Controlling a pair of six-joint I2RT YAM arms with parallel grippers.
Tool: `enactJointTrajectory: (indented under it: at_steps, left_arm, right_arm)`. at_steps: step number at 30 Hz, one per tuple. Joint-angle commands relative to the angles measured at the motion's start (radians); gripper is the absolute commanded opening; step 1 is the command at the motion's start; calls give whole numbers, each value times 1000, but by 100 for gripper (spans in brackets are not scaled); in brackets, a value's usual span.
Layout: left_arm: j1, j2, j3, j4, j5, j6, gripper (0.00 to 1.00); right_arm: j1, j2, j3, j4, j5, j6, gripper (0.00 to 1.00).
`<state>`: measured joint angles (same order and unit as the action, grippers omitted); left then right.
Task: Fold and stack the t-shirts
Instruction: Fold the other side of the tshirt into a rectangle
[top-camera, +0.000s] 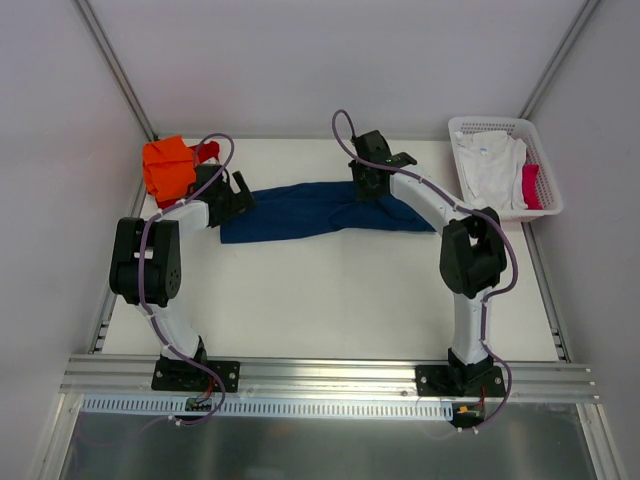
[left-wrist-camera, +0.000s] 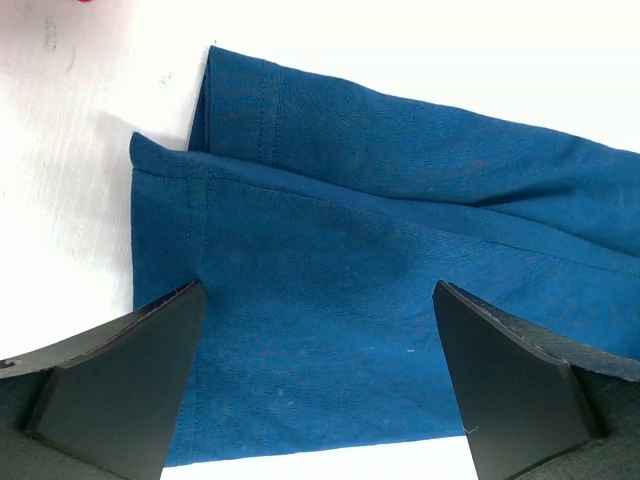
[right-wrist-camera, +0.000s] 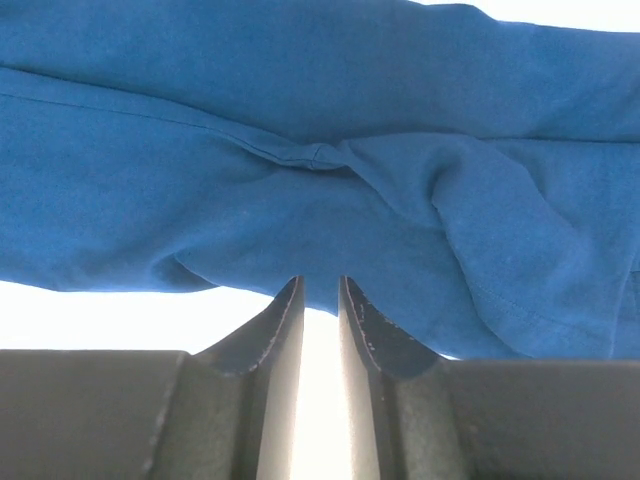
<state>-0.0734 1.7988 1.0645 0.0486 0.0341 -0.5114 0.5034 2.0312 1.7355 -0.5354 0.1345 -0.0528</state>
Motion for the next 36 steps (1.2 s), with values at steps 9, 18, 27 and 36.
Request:
enactJointTrajectory:
  at_steps: [9,18,27,36]
  left_arm:
    - [-8,-7,8,34,12,17,99]
    - [-5,-6,8,34,23,16,99]
    - [0,-9,0,34,35,14,99]
    - [3,-9,0,34,43,13,99]
  right_arm:
    - [9,-32,81,-48,28,-41,23]
    - [4,-35,45,-40,56,-58,23]
    - [-45,9,45,-38,34,-47,21]
    - [-100,78,45,-23,-19,-30,17]
